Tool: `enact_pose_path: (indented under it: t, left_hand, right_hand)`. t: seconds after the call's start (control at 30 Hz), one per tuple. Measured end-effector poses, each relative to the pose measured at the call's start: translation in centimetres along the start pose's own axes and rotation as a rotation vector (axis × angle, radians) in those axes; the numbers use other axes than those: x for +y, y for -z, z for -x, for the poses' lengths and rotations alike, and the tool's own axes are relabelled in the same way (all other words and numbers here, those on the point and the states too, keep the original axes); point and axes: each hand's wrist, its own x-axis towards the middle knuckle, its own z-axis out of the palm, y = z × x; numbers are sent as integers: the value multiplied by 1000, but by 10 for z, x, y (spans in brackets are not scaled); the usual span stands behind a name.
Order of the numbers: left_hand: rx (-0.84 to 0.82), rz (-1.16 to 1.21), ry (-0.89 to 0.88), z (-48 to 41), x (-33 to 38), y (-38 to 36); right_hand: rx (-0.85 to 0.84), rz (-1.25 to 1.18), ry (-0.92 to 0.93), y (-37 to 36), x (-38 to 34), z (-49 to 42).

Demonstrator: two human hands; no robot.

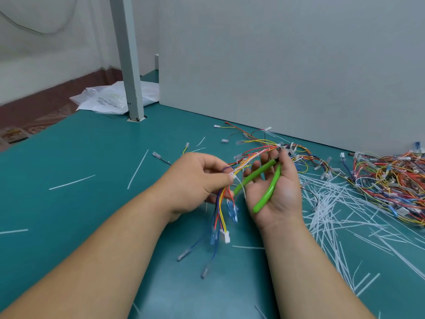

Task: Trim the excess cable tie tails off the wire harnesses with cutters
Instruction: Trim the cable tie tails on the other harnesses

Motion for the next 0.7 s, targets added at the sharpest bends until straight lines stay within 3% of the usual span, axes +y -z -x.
enact_pose_path:
  t: [0.2,0.33,0.7]
  left_hand:
    - [163,322,-28,-3,5,3]
    - [295,450,-73,-7,7,5]
    - [137,253,-189,-4,3,-7]
  right_hand:
    - [155,181,140,3,4,0]
    - [79,248,161,2,9,3]
    - [-258,450,149,-4,20,19]
